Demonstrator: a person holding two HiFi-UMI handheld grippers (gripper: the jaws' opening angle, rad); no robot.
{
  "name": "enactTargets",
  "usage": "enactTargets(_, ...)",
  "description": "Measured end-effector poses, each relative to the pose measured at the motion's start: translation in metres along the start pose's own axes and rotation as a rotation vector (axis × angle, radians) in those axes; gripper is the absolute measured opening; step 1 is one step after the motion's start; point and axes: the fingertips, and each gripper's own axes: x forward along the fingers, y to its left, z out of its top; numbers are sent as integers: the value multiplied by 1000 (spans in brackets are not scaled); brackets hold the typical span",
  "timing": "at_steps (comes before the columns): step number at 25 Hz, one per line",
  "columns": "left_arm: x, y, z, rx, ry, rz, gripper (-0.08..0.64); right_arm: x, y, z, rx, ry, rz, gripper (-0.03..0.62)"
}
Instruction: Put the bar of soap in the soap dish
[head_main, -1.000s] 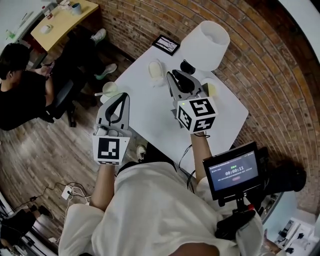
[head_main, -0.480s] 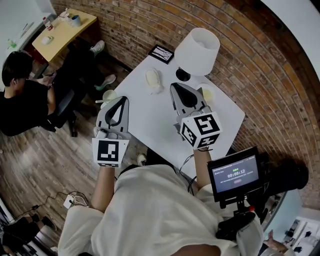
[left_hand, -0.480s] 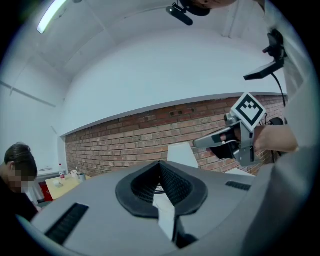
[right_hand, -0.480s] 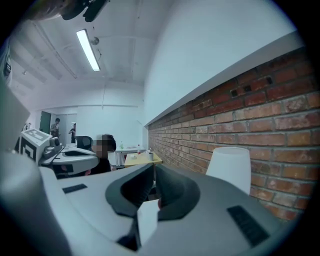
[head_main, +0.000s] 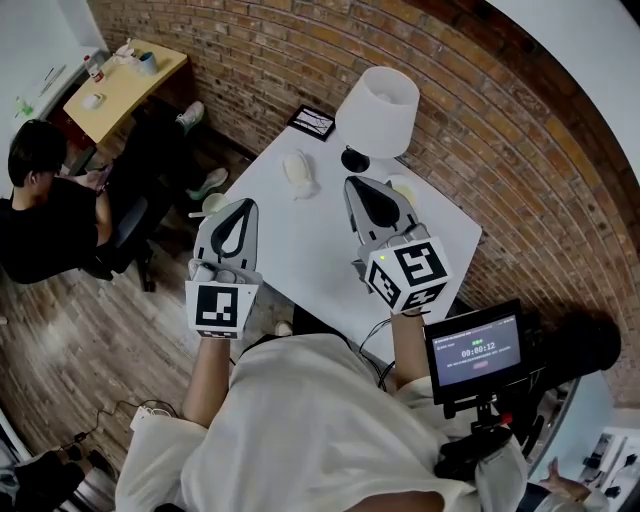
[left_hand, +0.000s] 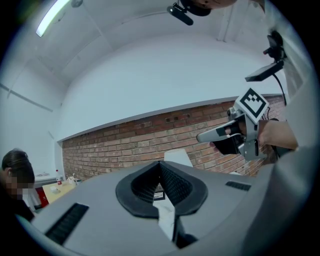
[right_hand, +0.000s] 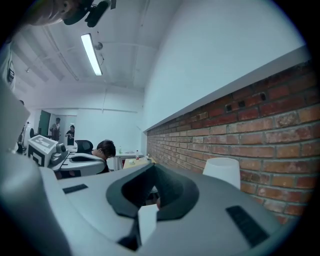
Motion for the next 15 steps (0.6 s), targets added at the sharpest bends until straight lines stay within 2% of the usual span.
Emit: enactTargets(15,-12,-21,24,29,-47,-23,2,-39,-6,13,-20,-54,-69,3)
